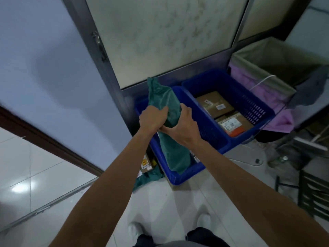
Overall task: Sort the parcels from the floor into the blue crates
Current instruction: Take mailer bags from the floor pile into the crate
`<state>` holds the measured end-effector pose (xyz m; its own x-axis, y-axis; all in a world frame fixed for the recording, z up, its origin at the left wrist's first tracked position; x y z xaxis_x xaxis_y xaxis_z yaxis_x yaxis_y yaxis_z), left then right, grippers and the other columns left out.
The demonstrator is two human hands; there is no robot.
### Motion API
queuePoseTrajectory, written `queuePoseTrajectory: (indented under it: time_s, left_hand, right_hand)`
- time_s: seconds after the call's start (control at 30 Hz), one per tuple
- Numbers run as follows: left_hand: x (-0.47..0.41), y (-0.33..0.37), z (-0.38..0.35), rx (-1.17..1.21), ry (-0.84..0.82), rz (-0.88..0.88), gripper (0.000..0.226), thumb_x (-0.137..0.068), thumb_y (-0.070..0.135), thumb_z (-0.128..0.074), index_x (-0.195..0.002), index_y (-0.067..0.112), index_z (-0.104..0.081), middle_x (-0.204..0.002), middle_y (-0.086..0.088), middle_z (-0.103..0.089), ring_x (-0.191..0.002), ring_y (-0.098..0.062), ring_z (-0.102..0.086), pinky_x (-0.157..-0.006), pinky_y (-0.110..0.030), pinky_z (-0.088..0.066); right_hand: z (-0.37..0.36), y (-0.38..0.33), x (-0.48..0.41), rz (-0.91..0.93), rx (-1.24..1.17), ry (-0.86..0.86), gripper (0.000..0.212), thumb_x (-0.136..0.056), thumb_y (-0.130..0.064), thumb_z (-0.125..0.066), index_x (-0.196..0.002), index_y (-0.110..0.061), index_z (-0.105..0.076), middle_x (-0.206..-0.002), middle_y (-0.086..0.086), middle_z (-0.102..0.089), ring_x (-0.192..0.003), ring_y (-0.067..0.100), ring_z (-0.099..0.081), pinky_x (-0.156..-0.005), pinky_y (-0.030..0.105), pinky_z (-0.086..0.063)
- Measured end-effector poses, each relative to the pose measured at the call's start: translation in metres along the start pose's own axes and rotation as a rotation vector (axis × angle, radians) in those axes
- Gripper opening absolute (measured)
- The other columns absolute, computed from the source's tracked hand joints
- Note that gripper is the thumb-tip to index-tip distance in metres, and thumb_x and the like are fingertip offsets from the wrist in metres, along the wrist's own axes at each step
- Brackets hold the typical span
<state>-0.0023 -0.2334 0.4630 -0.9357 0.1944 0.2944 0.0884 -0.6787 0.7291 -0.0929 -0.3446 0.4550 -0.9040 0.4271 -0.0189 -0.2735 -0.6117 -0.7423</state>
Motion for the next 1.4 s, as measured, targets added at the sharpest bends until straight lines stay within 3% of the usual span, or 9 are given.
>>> queuePoseTrajectory:
  time_s: [0.2,0.37,0.5,0.63,0.83,1.0,1.13,1.23,1.4]
  left_hand:
    - [0.005,0.084,-0.067,0.042,0.029,-0.039,0.035,-0.093,0.044,-0.055,-0.073,0.016,-0.048,-0.076,0.0,-0.056,-0.068,-0.017,-0.056,-0.073,-0.035,-0.055]
    - [-0.007,0.117,-0.107,0.116,0.016,0.015,0.04,-0.088,0.05,-0.056,-0.08,0.011,-0.053,-0.076,-0.003,-0.058,-0.071,-0.023,-0.061,-0.064,-0.035,-0.056]
    - [-0.026,0.14,-0.138,0.282,-0.041,0.012,0.05,-0.084,0.056,-0.057,-0.08,0.008,-0.069,-0.08,-0.007,-0.073,-0.076,-0.025,-0.071,-0.075,-0.047,-0.061]
    - [-0.042,0.171,-0.175,0.461,-0.254,-0.049,0.031,-0.099,0.042,-0.051,-0.092,0.02,-0.07,-0.093,-0.003,-0.073,-0.088,-0.021,-0.07,-0.074,-0.034,-0.058]
    - [-0.066,0.17,-0.225,0.276,-0.475,-0.06,0.025,-0.1,0.031,-0.049,-0.085,0.021,-0.066,-0.107,-0.014,-0.069,-0.099,-0.03,-0.067,-0.092,-0.046,-0.052]
    - [-0.079,0.135,-0.259,0.036,-0.542,-0.025,0.032,-0.104,0.03,-0.045,-0.125,0.013,-0.061,-0.121,-0.006,-0.062,-0.102,-0.02,-0.06,-0.092,-0.035,-0.049]
    - [-0.095,0.115,-0.284,0.057,-0.515,0.22,0.041,-0.1,0.053,-0.045,-0.102,0.013,-0.051,-0.103,-0.006,-0.056,-0.088,-0.022,-0.055,-0.085,-0.036,-0.046]
    - [-0.111,0.113,-0.313,0.148,-0.521,0.371,0.065,-0.095,0.065,-0.044,-0.124,0.006,-0.048,-0.119,-0.009,-0.061,-0.098,-0.027,-0.063,-0.083,-0.039,-0.053]
    - [-0.131,0.143,-0.359,0.543,-0.424,0.537,0.057,-0.093,0.058,-0.052,-0.129,0.014,-0.055,-0.12,-0.014,-0.065,-0.107,-0.033,-0.064,-0.095,-0.052,-0.054]
  right_hand:
    - [0.086,0.05,-0.031,0.056,0.081,0.104,0.138,-0.059,-0.073,-0.079,-0.159,-0.015,-0.004,-0.144,0.012,-0.029,-0.12,0.032,-0.049,-0.081,0.039,-0.05]
    - [0.129,0.073,-0.06,0.072,0.184,0.16,0.13,-0.062,-0.062,-0.084,-0.157,-0.009,-0.012,-0.133,0.014,-0.034,-0.112,0.033,-0.048,-0.078,0.036,-0.041]
    - [0.162,0.103,-0.095,-0.048,0.17,0.238,0.121,-0.061,-0.065,-0.081,-0.152,-0.013,-0.021,-0.131,0.011,-0.036,-0.113,0.033,-0.049,-0.08,0.041,-0.046]
    - [0.206,0.138,-0.123,-0.226,0.074,0.331,0.116,-0.062,-0.063,-0.081,-0.15,-0.016,-0.023,-0.136,0.012,-0.036,-0.119,0.034,-0.05,-0.09,0.041,-0.047]
    - [0.253,0.168,-0.152,-0.347,-0.055,0.44,0.111,-0.068,-0.06,-0.08,-0.153,-0.018,-0.021,-0.152,0.012,-0.031,-0.131,0.035,-0.046,-0.101,0.047,-0.044]
    - [0.29,0.202,-0.174,-0.444,-0.22,0.535,0.113,-0.07,-0.062,-0.079,-0.155,-0.016,-0.02,-0.158,0.01,-0.028,-0.139,0.033,-0.04,-0.11,0.047,-0.039]
    - [0.31,0.236,-0.203,-0.488,-0.329,0.56,0.112,-0.066,-0.065,-0.078,-0.153,-0.019,-0.024,-0.151,0.008,-0.036,-0.131,0.03,-0.047,-0.107,0.051,-0.044]
    - [0.321,0.267,-0.23,-0.5,-0.4,0.548,0.11,-0.063,-0.065,-0.077,-0.151,-0.02,-0.028,-0.148,0.007,-0.037,-0.129,0.027,-0.047,-0.106,0.05,-0.045]
    - [0.33,0.333,-0.28,-0.573,-0.553,0.403,0.107,-0.054,-0.069,-0.081,-0.142,-0.025,-0.039,-0.139,0.003,-0.046,-0.122,0.024,-0.051,-0.103,0.048,-0.049]
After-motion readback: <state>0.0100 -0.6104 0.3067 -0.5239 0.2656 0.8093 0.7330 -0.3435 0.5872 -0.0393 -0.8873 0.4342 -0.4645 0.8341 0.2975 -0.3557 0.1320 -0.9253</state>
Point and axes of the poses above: each hand's wrist, its own x-axis away from the middle knuckle, its own z-axis out of the back of the hand, y = z × x, the point moved 7 cm from there along -x, towards the middle knuckle
